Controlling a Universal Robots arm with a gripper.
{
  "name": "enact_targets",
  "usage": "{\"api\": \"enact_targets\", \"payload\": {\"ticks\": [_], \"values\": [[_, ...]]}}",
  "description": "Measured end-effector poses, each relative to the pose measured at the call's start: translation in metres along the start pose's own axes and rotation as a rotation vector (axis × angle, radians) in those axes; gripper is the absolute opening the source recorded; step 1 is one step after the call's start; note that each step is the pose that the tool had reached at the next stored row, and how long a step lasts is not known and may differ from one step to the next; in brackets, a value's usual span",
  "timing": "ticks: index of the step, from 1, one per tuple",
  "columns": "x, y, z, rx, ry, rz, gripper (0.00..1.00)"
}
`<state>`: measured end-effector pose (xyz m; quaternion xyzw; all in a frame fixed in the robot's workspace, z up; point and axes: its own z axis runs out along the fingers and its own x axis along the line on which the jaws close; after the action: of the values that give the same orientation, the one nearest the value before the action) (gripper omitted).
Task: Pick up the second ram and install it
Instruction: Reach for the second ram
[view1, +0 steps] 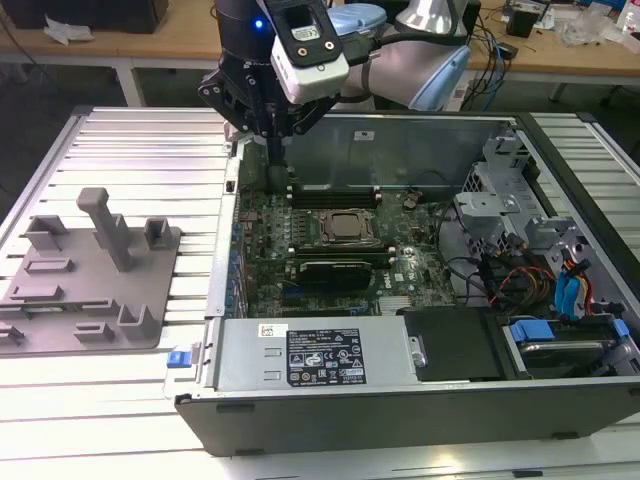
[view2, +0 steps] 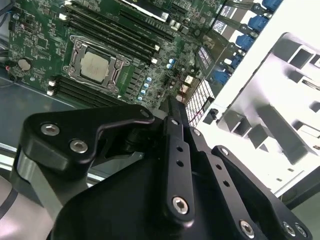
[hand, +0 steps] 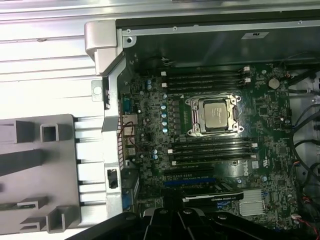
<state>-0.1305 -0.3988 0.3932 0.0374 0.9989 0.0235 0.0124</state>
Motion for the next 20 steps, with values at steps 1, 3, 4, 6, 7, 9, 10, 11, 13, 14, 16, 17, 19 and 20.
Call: {"api": "enact_targets", "payload": {"ticks": [1,3,4,6,7,9,10,11,13,14,16,17,19,20], "values": [[0.0013,-0.0001,0.0,0.0,0.0,0.0,0.08],[0.0048,-0.0004,-0.0001,-0.0001,0.0,0.0,0.08],[0.0058,-0.0004,-0.0001,-0.0002,0.0,0.0,0.08],[0.0082,-0.0006,0.0,-0.0004,0.0001,0.0,0.08],[0.0085,-0.0007,0.0002,-0.0003,0.0001,0.0,0.08],[0.0102,-0.0008,0.0005,-0.0007,0.0,0.0,0.08],[0.0122,-0.001,0.0003,-0.0007,0.0001,0.0,0.08],[0.0135,-0.001,0.0003,-0.0007,0.0001,0.0,0.08],[0.0168,-0.0013,0.0003,-0.0007,0.0001,0.0,0.08],[0.0181,-0.0014,0.0002,-0.0007,0.0001,0.0,0.08],[0.0228,-0.0017,0.0001,-0.0006,0.0002,0.0,0.08],[0.0264,-0.002,0.0,-0.0007,0.0001,0.0,0.08],[0.0296,-0.0022,0.0,-0.0007,0.0001,0.0,0.08],[0.0309,-0.0023,-0.0001,-0.0007,0.0001,0.0,0.08]]}}
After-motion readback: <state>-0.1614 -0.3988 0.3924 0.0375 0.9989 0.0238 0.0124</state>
